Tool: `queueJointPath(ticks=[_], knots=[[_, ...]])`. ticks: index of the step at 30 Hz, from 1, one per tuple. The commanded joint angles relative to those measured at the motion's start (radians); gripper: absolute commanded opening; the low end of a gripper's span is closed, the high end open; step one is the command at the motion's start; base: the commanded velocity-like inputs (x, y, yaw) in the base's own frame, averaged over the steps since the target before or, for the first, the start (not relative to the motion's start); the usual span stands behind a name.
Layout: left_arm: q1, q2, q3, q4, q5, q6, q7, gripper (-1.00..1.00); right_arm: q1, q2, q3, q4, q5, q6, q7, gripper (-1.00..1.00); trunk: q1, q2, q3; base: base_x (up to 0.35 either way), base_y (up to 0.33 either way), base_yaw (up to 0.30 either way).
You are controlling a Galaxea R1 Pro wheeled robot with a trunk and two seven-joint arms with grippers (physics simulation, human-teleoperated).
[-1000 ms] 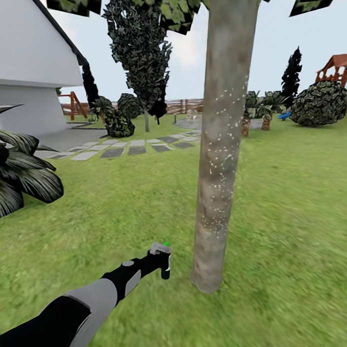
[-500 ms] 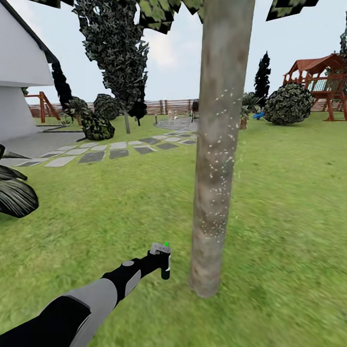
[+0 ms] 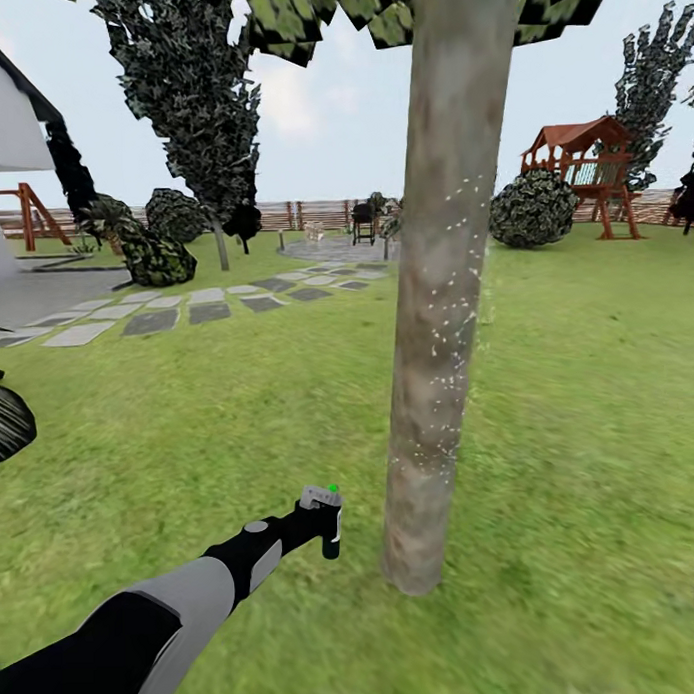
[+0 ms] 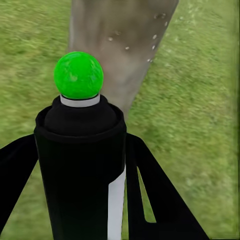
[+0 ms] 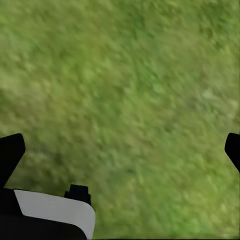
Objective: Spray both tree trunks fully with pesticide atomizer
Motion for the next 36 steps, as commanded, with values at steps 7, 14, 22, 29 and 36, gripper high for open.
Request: queueJointPath(ticks=[7, 14, 22, 29, 36], knots=[[0.000, 0.000, 0.001, 0.000, 0.000, 0.001, 0.000, -1.00, 0.000, 0.000, 0.000, 0.000, 0.000, 0.000, 0.000, 1.00, 0.000, 0.000, 0.000, 0.000, 0.350, -0.287], [0.000, 0.000, 0.001, 0.000, 0.000, 0.002, -0.001, -1.00, 0.000, 0.000, 0.000, 0.000, 0.000, 0.000, 0.000, 1.00, 0.000, 0.000, 0.000, 0.000, 0.350, -0.278], [0.000, 0.000, 0.001, 0.000, 0.000, 0.002, -0.002, -1.00, 0.000, 0.000, 0.000, 0.000, 0.000, 0.000, 0.000, 1.00, 0.000, 0.000, 0.000, 0.000, 0.350, -0.274], [0.000, 0.000, 0.001, 0.000, 0.000, 0.002, -0.002, -1.00, 0.000, 0.000, 0.000, 0.000, 0.000, 0.000, 0.000, 1.00, 0.000, 0.000, 0.000, 0.040, 0.350, -0.274], [0.000, 0.000, 0.001, 0.000, 0.000, 0.002, -0.002, -1.00, 0.000, 0.000, 0.000, 0.000, 0.000, 0.000, 0.000, 1.00, 0.000, 0.000, 0.000, 0.090, 0.350, -0.274]])
